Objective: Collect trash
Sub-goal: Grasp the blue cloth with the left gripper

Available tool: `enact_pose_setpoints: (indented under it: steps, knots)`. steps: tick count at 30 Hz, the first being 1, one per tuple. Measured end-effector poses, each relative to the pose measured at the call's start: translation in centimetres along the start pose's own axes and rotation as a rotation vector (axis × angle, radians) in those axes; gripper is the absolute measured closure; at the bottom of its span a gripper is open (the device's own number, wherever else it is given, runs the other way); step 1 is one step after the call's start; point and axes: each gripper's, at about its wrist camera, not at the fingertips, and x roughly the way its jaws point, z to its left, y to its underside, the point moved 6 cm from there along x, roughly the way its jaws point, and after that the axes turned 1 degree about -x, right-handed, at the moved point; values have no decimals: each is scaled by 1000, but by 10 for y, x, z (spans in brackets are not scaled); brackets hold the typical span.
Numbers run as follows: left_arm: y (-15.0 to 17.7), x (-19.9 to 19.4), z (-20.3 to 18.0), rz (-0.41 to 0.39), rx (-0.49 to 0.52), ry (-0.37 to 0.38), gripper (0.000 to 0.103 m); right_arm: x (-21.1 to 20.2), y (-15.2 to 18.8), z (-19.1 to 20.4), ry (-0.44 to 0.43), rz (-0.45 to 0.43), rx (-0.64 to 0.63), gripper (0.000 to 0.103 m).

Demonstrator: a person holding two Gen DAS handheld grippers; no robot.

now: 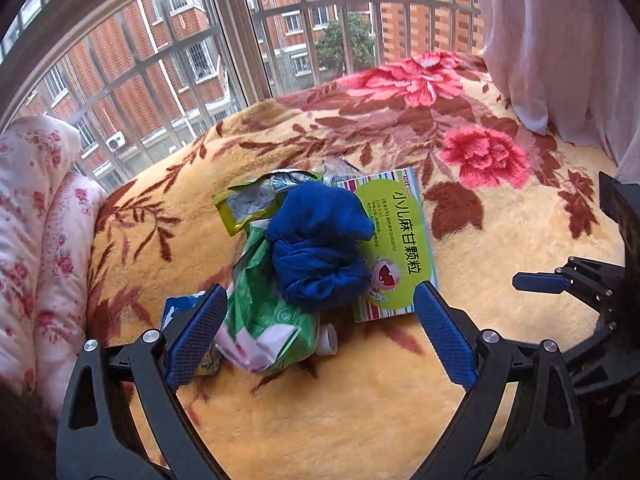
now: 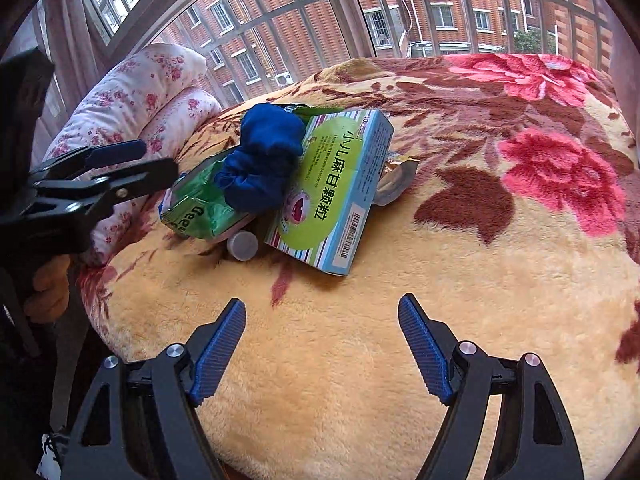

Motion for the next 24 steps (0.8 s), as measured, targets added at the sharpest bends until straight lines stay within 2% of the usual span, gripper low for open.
enact_pose_setpoints:
  steps: [4, 9, 14, 21, 22, 23, 24]
  knots:
    - [-14, 39, 4, 68, 5, -60, 11, 2, 6, -6, 16, -6, -26, 26]
    - [-25, 73, 7, 127, -43, -50, 11, 5, 13, -15, -2, 3, -21, 26]
    - [-21, 101, 11, 220, -81, -31, 11, 6, 13, -18, -27, -6, -7, 26]
    - [-21, 106, 14, 224, -118, -1, 11, 14, 15, -21, -46, -2, 22, 26]
    - [-22, 105, 15, 215, -128, 6, 15, 15, 16, -21, -46, 0, 27, 26]
    - [-21, 104, 16, 203, -135, 14, 28, 16, 16, -21, -48, 0, 30, 26]
    - [-21, 103, 16, 197, -138, 28, 32, 16, 17, -21, -52, 0, 33, 26]
